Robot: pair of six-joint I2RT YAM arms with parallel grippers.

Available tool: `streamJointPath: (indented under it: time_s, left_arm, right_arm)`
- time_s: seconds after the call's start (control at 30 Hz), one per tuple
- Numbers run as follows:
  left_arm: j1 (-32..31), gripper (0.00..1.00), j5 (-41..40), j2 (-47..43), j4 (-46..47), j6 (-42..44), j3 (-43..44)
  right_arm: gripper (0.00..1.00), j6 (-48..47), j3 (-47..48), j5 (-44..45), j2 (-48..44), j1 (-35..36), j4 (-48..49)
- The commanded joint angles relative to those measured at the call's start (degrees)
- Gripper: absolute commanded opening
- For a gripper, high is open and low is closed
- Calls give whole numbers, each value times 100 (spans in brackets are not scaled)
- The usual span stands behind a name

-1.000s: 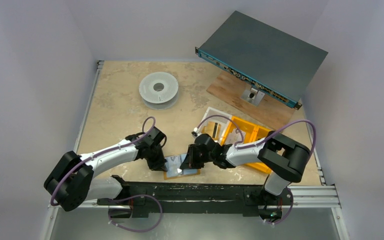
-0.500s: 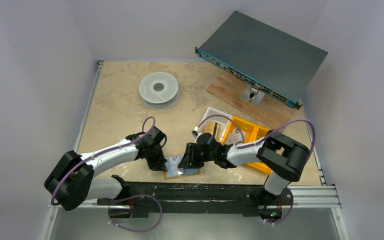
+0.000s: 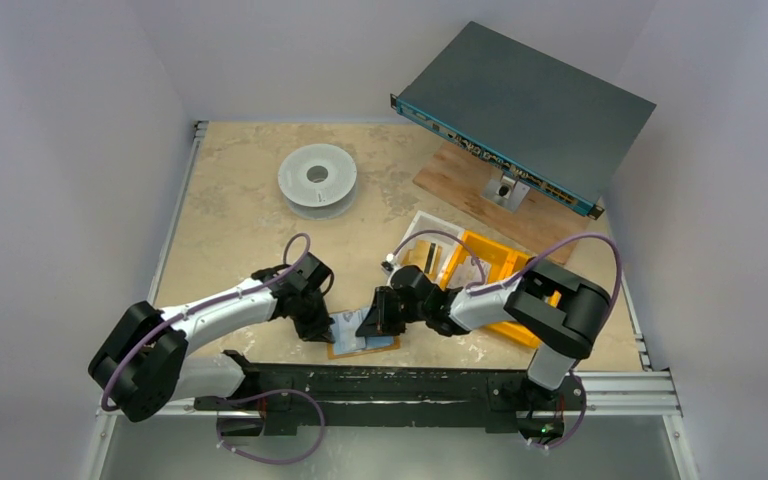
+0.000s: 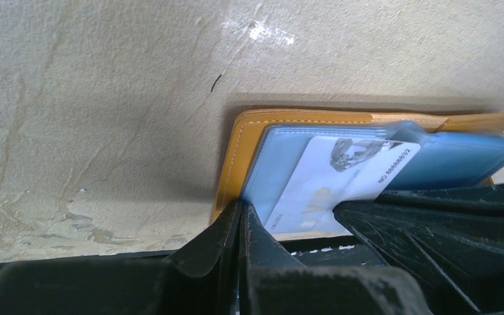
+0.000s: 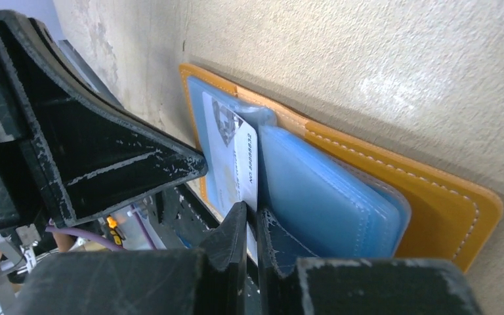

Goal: Take the credit cards out of the card holder
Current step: Remove the credit card from the card holder, then place the credit card in the storage box.

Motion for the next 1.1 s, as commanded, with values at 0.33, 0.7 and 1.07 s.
streamJointPath:
  time_s: [0.33, 0.7, 1.07]
  left_arm:
    - [15, 0, -986, -106, -682, -244, -207]
    - [9, 0, -1022, -456, -847, -63, -11]
    - [15, 0, -974, -939, -1181, 244, 627]
  right_arm:
    - [0, -520, 48, 942, -988, -10, -1514]
    - [0, -814, 292, 967, -1461, -15, -2038]
    - [0, -921, 547, 1161, -2215, -11, -2735]
